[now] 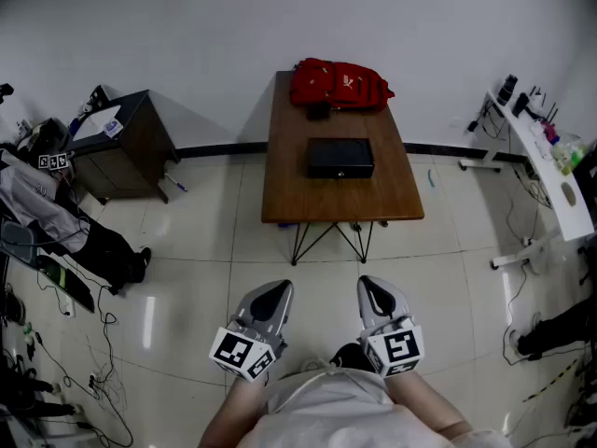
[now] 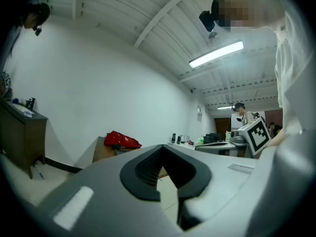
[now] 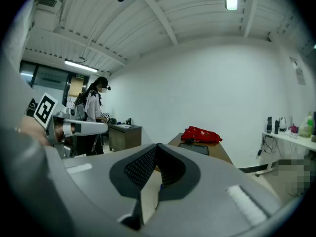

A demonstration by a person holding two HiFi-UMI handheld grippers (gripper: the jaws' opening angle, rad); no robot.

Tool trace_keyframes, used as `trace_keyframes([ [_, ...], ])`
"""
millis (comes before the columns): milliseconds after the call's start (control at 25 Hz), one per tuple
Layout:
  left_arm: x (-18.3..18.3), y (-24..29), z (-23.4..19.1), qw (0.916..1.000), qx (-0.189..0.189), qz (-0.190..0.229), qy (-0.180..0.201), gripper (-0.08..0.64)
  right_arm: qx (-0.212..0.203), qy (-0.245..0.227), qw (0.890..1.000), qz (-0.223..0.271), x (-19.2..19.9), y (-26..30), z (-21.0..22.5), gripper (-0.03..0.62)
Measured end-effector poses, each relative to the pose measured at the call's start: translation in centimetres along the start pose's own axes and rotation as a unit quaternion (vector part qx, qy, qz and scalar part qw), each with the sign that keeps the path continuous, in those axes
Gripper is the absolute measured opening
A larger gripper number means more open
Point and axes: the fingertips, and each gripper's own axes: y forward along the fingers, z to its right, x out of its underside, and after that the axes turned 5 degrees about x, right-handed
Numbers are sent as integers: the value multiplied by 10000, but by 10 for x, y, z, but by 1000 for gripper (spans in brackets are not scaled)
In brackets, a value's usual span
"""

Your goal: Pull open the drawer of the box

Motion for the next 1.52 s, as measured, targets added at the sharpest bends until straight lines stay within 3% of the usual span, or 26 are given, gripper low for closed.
trace_keyframes([
  [280,15,23,-20,9996,193,-202,2,5,-24,106,9996,-256,18,38,10,8],
  [480,21,56,-56,9995,82,-291,23,5,-84,186,9993,-312,26,84,34,8],
  [1040,6,233,-181,9986,-77,-518,74,5,-152,506,9961,-712,19,270,163,8],
  [1280,14,276,-207,9978,-207,-629,-36,5,-294,482,9941,-930,24,318,193,8],
  [1520,22,297,-218,9955,-108,-928,132,5,-292,589,9885,-1365,49,352,198,8],
])
